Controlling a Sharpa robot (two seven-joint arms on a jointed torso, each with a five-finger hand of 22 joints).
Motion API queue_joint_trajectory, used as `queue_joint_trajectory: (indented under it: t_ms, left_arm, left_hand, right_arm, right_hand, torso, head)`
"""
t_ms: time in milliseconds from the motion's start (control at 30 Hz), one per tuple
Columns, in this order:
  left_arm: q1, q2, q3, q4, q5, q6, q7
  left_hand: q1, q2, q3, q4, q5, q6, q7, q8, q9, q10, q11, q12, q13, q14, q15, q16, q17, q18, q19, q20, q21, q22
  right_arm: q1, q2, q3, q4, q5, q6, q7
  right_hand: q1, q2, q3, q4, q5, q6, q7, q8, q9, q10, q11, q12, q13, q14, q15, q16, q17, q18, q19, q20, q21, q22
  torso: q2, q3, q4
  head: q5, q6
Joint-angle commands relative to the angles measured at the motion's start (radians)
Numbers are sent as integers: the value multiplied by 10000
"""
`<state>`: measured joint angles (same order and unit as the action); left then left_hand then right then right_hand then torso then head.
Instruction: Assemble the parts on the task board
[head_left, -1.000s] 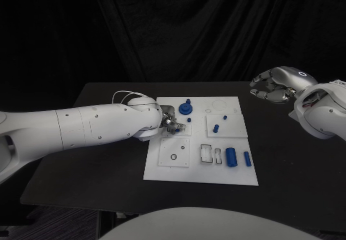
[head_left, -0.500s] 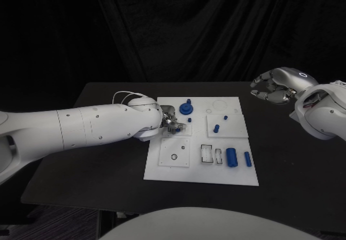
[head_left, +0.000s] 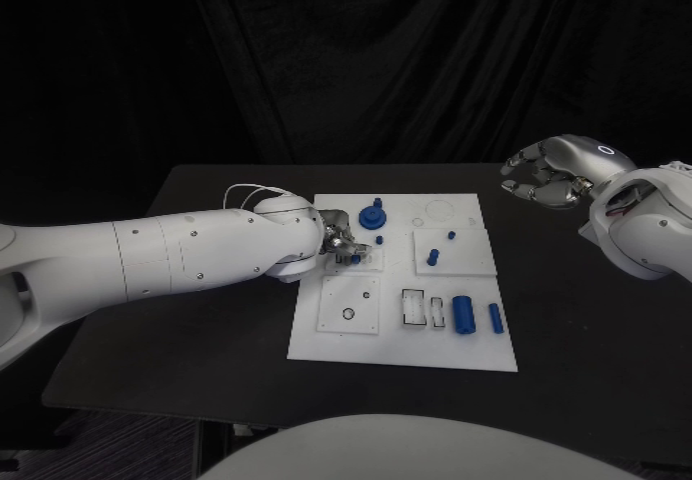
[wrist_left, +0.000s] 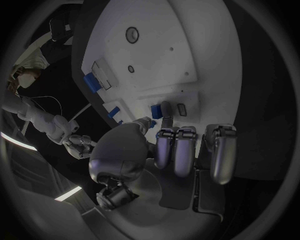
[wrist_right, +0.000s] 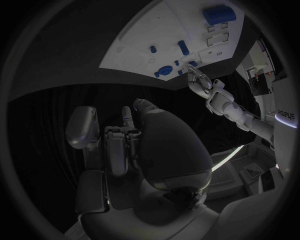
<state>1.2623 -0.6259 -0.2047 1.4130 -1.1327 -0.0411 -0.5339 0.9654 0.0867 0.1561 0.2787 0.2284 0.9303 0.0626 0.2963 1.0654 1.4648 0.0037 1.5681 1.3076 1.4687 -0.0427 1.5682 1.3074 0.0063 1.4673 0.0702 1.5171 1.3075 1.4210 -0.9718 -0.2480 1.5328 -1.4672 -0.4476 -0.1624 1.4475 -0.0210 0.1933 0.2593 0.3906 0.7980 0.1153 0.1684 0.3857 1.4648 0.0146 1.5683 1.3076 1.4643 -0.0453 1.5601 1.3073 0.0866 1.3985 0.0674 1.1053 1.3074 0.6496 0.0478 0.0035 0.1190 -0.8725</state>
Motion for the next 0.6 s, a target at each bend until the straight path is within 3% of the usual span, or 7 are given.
queue_joint_trajectory:
  t_ms: [33,333,600]
  left_arm:
    - [-105,-19,-64,-3,47,-47,141]
    - [-110,-73,-64,60,47,120,143]
    - [-114,-108,-64,110,47,279,132]
  left_hand:
    - [149,-39,-36,-43,102,-177,105,27,69,1060,45,27,2632,1021,51,26,2634,164,344,52,-44,2076]
    - [616,-149,-4,-219,506,-196,94,-15,189,1060,39,27,2632,1021,47,26,2634,175,313,49,-82,2063]
    - [732,-213,-2,-273,648,-189,91,-53,194,1060,36,27,2632,1021,46,26,2634,182,292,48,-105,2050]
  right_arm:
    - [-25,-21,8,6,-31,38,-185]
    - [-25,-32,8,14,-31,42,-191]
    - [-25,-28,8,15,-31,44,-190]
  right_hand:
    - [73,-44,52,-16,40,-55,5,-56,-9,1060,64,25,2632,1014,35,-59,2540,51,-89,3,-69,1397]
    - [64,-51,57,-13,40,-77,6,-68,-17,1060,65,25,2632,1006,36,-86,2525,57,-101,4,-103,1389]
    - [61,-54,58,-12,41,-81,6,-71,-20,1060,65,25,2632,1004,37,-91,2522,59,-107,5,-119,1385]
  torso:
    - [-1,4,-6]
    - [2,5,-3]
    - [-2,5,-1]
  head:
    - [9,-2]
    - [36,-2]
    - [55,-2]
